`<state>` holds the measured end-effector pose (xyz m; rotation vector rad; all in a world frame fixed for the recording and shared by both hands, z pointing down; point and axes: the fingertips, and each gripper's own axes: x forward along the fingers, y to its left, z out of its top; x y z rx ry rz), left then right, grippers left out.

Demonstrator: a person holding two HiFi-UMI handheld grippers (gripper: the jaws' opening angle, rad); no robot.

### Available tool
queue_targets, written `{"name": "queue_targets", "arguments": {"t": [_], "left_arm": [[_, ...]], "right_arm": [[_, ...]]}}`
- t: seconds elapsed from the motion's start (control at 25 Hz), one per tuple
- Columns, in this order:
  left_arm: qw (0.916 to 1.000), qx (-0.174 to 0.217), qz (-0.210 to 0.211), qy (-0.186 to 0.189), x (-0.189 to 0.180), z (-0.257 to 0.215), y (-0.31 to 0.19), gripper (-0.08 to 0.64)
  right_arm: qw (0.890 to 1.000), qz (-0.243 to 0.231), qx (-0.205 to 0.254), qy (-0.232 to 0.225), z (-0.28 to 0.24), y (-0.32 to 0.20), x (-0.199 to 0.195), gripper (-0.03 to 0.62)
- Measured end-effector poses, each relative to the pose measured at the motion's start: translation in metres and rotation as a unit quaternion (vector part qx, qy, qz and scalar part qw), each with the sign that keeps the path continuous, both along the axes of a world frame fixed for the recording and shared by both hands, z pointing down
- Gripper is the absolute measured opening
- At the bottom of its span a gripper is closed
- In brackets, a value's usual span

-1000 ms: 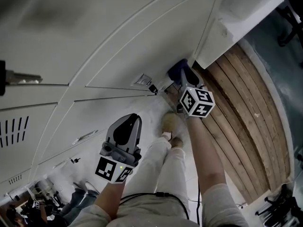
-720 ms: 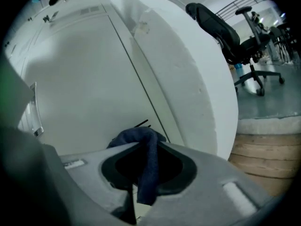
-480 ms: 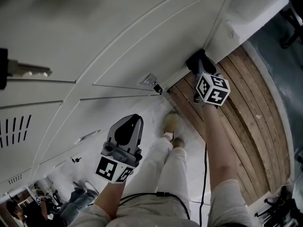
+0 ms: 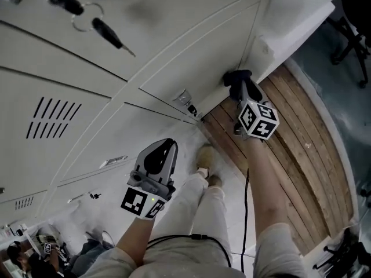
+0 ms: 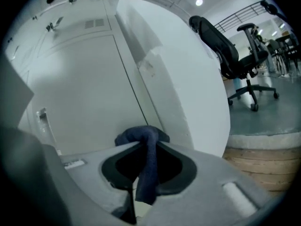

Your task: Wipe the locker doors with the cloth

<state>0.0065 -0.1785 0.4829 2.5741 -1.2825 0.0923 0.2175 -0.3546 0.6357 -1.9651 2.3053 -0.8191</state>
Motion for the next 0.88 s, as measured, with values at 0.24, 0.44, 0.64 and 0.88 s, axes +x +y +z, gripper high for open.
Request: {"name": "queue_targets", "arguments": {"t": [0.24,0.44,0.64,0.88], "left_arm": [[0.9994,0.030,-0.012,0.015,-0.007,-0.042,-0.007,0.026],[0.9985,0.038,-0.028,0.026,-0.016,-0.079,0.000,0.026],[0.9980,0.049,-0.031,0.027,-0.019,-0.115,0.008,0.025],[0.9971,0.067,-0.020,0.029,-0.016,-0.156,0.017,-0.002]], "right_arm": [[0.998,-0.029,0.054,0.026,-0.084,0.052,0.004,0.055],[0.993,-0.054,0.095,0.043,-0.157,0.101,-0.003,0.055],[0.981,-0.111,0.136,0.082,-0.226,0.141,-0.024,0.055],[0.966,-0.149,0.171,0.121,-0.287,0.177,-0.048,0.054]]}}
